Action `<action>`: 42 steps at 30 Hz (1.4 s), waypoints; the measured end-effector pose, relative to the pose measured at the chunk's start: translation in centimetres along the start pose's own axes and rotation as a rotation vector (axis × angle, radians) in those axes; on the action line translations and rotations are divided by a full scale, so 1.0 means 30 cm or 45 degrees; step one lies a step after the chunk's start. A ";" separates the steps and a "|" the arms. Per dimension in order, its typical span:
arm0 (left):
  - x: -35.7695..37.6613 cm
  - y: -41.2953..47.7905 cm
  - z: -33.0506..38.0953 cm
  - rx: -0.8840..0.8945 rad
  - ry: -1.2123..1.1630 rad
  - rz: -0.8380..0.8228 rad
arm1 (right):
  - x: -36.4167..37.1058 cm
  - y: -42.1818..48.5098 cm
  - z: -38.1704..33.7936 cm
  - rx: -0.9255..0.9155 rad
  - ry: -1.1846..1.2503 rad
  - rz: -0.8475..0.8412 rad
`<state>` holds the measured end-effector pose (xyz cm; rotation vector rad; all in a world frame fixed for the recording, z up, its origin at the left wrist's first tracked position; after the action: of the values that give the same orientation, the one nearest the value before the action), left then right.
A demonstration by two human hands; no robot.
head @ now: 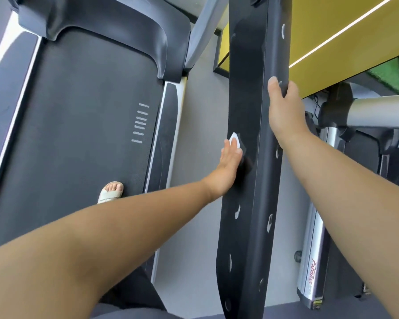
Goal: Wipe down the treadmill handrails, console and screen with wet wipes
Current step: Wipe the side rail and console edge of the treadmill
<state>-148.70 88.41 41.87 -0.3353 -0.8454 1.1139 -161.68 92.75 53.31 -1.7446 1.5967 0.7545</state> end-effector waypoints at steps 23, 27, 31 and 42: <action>0.071 -0.047 -0.155 -0.032 -0.017 0.005 | -0.005 -0.387 0.153 -0.146 0.061 0.042; 0.022 -0.044 -0.028 0.042 -0.064 0.109 | -0.006 -0.387 0.150 -0.159 0.057 0.051; 0.031 -0.044 -0.044 0.036 -0.057 0.053 | -0.003 -0.385 0.156 -0.185 0.083 0.059; 0.025 -0.040 -0.009 0.063 -0.043 0.152 | -0.005 -0.382 0.157 -0.194 0.130 0.073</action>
<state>-147.58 88.61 42.78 -0.3299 -0.8346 1.2527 -150.25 97.09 51.40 -1.8790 1.7017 0.8461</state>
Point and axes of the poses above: each hand's wrist, its own y-axis towards the middle knuckle, its own x-axis out of the palm, z = x × y, the point moved 5 cm from there along y, towards the middle knuckle, and after that the axes turned 15 degrees about -x, right-handed, at the moved point
